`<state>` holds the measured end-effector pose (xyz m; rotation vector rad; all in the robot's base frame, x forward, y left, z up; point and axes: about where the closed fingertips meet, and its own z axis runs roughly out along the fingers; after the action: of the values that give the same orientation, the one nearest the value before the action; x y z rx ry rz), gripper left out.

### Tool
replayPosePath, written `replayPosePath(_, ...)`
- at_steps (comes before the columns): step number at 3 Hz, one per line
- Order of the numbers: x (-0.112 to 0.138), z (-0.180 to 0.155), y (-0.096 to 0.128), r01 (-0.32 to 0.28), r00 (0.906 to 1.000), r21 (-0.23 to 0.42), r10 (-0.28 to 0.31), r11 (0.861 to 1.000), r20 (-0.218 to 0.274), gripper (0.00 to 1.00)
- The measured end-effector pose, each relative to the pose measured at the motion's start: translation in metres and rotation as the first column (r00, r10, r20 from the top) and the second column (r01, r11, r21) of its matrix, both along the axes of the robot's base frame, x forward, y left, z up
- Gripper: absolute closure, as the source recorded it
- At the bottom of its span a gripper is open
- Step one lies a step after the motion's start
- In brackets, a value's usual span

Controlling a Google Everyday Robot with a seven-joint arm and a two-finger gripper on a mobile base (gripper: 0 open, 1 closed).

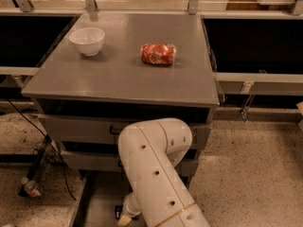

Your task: Pick rxbar chocolate from bottom drawer and place on counter

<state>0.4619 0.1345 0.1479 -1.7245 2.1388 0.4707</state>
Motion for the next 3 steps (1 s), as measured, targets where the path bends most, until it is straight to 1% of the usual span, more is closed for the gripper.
replayPosePath(1,-0.0010,-0.0007,0.0002,0.001,1.0000,0.009,-0.001,1.000,0.006,0.36)
replayPosePath(2,-0.0018,-0.0004,0.0004,-0.002,0.9999,0.019,0.002,1.000,0.012,0.15)
replayPosePath(3,-0.0019,-0.0004,0.0005,-0.002,0.9999,0.019,0.002,1.000,0.012,0.02)
